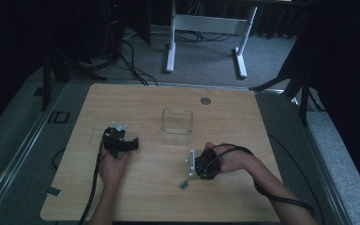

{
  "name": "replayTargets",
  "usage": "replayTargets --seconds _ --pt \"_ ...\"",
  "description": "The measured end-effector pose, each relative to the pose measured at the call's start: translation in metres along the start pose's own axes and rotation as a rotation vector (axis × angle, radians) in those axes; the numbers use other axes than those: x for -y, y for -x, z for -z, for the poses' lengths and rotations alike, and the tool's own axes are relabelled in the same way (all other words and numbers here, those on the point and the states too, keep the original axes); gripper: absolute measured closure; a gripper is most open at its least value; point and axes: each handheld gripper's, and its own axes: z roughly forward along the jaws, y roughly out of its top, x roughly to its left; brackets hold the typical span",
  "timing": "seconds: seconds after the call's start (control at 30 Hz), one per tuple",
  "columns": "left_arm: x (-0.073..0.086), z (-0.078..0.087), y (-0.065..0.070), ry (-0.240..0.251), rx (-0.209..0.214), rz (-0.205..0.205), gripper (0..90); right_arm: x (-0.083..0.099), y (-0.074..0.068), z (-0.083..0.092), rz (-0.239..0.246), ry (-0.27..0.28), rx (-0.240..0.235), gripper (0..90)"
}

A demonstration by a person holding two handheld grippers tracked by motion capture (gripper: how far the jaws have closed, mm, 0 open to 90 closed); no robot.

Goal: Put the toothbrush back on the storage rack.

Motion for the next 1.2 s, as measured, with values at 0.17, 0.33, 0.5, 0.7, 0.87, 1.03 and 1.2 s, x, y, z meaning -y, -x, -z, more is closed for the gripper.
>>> replayTargets --seconds 0.17,0.33,0.5,0.7,0.87,1.03,1.2 --pt "0.0 0.0 0.0 0.0 0.0 0.0 12.0 -0.001 -0.001 -0.001 0.002 -0.004 -0.007 67.2" --pt "0.0 0.0 0.0 0.0 0.0 0.0 12.0 -0.001 0.0 -0.002 0.004 -0.013 -0.012 70.4" --pt "0.0 0.0 0.0 0.0 0.0 0.0 12.0 -0.002 0.001 -0.004 0.008 -0.02 -0.014 72.6" --pt "0.0 0.0 0.0 0.0 0.001 -0.001 12.0 -0.003 0.001 -0.005 0.013 -0.023 -0.022 73.3" --pt "0.0 0.0 0.0 0.001 0.001 0.0 12.0 -0.003 0.001 -0.006 0.008 -0.026 -0.032 75.6" --pt "0.0 0.0 0.0 0.0 0.001 0.0 12.0 -0.003 0.002 -0.009 0.011 -0.031 -0.04 75.8" --pt "0.0 0.0 0.0 0.0 0.001 -0.001 12.0 -0.004 0.001 -0.011 0.011 -0.034 -0.049 76.7"
